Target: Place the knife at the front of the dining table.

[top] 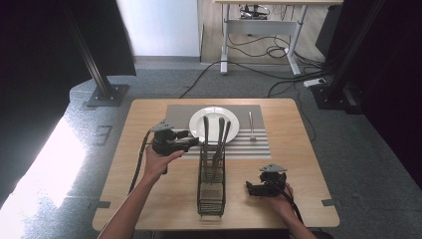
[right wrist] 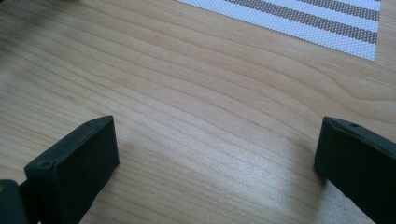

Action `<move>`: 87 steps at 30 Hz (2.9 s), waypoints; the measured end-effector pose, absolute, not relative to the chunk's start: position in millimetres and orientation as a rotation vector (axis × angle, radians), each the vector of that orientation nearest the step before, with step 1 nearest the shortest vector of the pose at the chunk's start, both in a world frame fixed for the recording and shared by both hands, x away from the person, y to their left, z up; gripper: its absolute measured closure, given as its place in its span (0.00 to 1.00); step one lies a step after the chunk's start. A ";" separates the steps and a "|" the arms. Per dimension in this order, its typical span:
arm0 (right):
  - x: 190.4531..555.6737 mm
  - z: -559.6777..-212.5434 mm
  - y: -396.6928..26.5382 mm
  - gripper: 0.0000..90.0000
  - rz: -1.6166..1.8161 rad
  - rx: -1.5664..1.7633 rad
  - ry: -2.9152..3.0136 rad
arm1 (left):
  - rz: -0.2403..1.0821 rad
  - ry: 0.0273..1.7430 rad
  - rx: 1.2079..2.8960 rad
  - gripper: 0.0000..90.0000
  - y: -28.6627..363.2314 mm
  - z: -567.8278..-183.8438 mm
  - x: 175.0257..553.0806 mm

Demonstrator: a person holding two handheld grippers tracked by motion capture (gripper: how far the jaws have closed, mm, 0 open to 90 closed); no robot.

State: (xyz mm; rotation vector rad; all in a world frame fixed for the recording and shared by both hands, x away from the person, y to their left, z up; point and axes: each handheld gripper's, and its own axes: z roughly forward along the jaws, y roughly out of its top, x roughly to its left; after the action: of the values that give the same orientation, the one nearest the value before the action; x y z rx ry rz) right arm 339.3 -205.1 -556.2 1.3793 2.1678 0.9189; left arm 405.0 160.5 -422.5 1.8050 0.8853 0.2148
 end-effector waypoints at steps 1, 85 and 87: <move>339.3 -556.2 -205.0 0.00 0.919 1.379 2.168 | 0.216 0.880 1.809 0.41 158.2 -422.1 406.1; 339.0 -556.2 -205.3 0.00 0.920 1.379 2.172 | 0.421 0.694 1.633 0.88 168.6 -320.2 383.3; 339.1 -556.2 -205.4 0.00 0.920 1.378 2.172 | 0.424 0.698 1.628 0.88 171.2 -319.6 383.3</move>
State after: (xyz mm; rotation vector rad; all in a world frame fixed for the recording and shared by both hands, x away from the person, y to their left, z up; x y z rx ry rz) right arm 339.1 -205.4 -556.2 1.3780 2.1722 0.9200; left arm 383.3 171.2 -319.6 1.6280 0.6979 0.4243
